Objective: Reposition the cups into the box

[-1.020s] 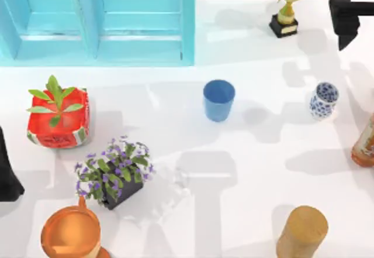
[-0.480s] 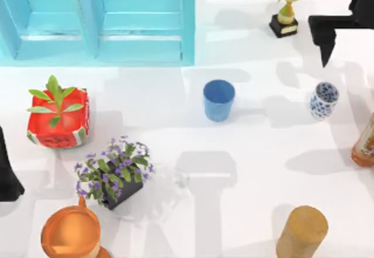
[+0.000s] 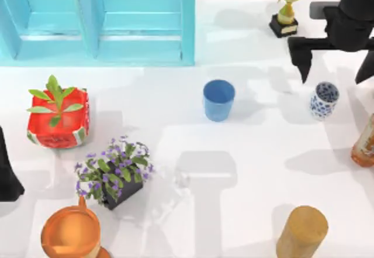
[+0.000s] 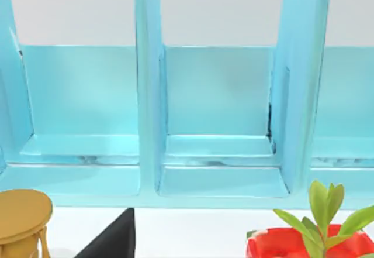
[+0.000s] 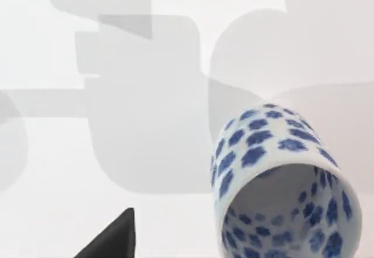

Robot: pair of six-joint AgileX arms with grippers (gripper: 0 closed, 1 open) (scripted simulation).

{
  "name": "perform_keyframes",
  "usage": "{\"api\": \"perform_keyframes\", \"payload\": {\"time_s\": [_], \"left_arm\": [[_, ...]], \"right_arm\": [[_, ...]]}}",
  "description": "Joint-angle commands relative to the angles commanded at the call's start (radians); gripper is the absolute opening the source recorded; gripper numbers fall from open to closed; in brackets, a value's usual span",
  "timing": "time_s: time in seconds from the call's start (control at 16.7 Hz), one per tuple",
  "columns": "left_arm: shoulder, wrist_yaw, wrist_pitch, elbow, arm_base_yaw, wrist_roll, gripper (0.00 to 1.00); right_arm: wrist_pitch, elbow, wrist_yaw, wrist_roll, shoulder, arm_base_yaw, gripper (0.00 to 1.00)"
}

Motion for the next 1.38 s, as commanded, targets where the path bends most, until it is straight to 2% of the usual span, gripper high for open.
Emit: {"api": "perform_keyframes", "payload": {"time_s": [0.3, 0.66, 1.38], "left_arm": [[0.000, 0.000, 0.000, 0.000, 0.000, 0.000, 1.00], [0.000, 0.000, 0.000, 0.000, 0.000, 0.000, 1.00], [0.000, 0.000, 0.000, 0.000, 0.000, 0.000, 1.00]], "right_arm": [[0.183, -0.202, 0.000, -0.017, -0.025, -0.017, 1.00], [0.211, -0.249, -0.001, -0.033, -0.045, -0.033, 1.00], [0.211, -0.249, -0.001, -0.033, -0.045, -0.033, 0.10]]}}
